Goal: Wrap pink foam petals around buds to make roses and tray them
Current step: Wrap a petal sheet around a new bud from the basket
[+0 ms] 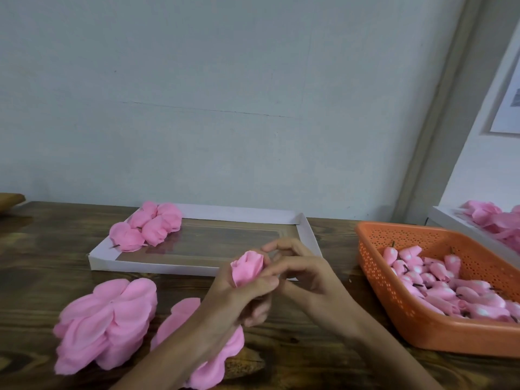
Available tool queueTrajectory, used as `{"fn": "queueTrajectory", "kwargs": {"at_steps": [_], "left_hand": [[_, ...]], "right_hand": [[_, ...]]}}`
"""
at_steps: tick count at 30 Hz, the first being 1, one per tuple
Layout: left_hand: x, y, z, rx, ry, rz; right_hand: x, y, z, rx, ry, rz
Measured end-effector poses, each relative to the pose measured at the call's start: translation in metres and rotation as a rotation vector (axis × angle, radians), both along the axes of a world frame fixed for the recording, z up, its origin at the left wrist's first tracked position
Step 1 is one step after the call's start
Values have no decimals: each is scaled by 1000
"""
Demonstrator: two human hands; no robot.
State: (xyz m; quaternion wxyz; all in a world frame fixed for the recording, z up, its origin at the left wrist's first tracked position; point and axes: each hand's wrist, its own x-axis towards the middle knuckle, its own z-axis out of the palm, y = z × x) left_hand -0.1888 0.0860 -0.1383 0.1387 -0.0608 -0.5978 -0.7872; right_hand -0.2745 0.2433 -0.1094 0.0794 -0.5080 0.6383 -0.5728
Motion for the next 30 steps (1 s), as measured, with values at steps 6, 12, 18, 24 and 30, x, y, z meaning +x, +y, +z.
{"fn": "queueTrajectory", "kwargs": {"at_steps": [6, 12, 18, 24, 30], "left_hand": [[2, 4, 2, -167, -4, 140], [3, 8, 1, -290, 83, 248], [3, 10, 4, -287, 156, 317], [-2, 5, -5, -369, -107, 512], [-6, 0, 1, 39, -37, 335]], "right_hand": [[-2, 0, 0, -114, 187, -144], [5, -2, 0, -84, 423, -226], [10, -3, -1, -99, 525, -238], [11, -3, -3, -47, 450, -148], [21, -13, -13, -172, -81, -186]]}}
